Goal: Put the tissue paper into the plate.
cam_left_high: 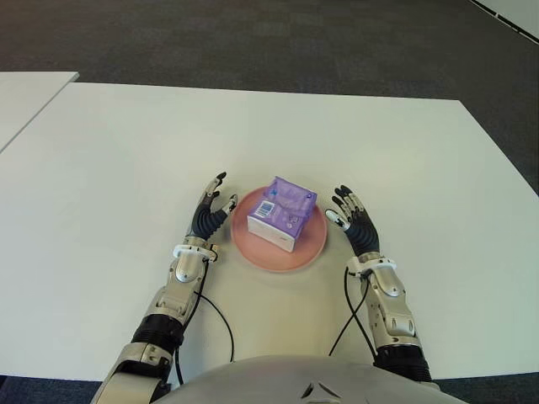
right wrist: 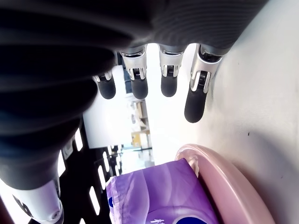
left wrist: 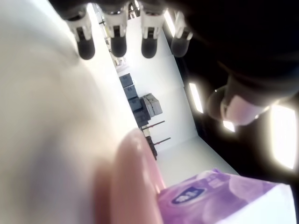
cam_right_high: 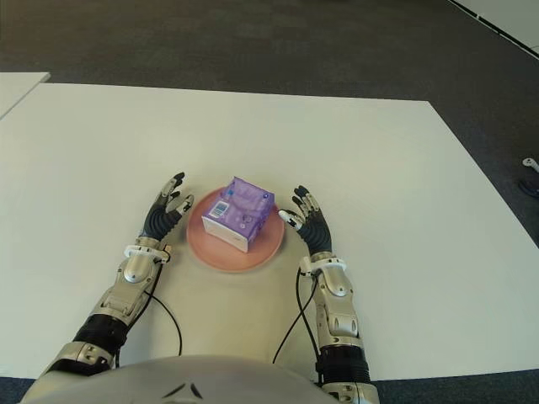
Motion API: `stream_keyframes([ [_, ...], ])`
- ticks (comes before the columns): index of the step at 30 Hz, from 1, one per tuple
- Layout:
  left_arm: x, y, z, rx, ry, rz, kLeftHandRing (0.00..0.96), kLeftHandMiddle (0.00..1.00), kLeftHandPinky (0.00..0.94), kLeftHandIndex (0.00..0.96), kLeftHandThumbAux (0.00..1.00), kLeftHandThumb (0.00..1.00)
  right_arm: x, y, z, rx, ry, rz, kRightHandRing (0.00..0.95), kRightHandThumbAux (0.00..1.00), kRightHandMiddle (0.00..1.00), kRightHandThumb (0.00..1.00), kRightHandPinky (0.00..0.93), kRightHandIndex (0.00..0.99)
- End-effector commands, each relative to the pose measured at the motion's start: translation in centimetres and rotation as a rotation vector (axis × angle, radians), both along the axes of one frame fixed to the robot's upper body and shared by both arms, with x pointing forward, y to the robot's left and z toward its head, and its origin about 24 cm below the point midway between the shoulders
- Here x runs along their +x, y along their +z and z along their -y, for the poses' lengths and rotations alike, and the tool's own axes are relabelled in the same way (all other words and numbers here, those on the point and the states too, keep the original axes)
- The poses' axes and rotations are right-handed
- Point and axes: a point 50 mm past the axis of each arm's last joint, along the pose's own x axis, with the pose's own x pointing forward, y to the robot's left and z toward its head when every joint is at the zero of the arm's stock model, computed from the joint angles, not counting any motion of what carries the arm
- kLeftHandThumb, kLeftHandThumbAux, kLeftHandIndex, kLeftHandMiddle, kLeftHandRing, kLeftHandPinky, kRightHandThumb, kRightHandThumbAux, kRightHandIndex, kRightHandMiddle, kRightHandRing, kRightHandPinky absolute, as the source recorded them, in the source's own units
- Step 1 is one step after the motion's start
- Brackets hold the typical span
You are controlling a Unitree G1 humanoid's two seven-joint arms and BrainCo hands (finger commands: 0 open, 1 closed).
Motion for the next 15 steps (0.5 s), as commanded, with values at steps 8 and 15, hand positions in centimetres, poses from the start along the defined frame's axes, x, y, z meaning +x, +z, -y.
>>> stream_keyframes([
  [8, -1.39, -1.94, 0.99, -0.096, 0.047, -0.075, 0.000, 0.000, 0.000, 0.000, 0.470, 0.000, -1.80, -2.83, 0.28, -0.006, -0.005, -0.170, 0.021, 0.710, 0.042, 0.032, 0.024, 0.000],
  [15, -1.26, -1.83, 1.08, -0.180, 0.082, -0.083, 0.000, 0.000, 0.000, 0.000, 0.495, 0.000, -1.82, -2.83, 0.37, -0.002, -0.008, -0.170, 0.020, 0.715, 0.042, 0.032, 0.023, 0.000],
])
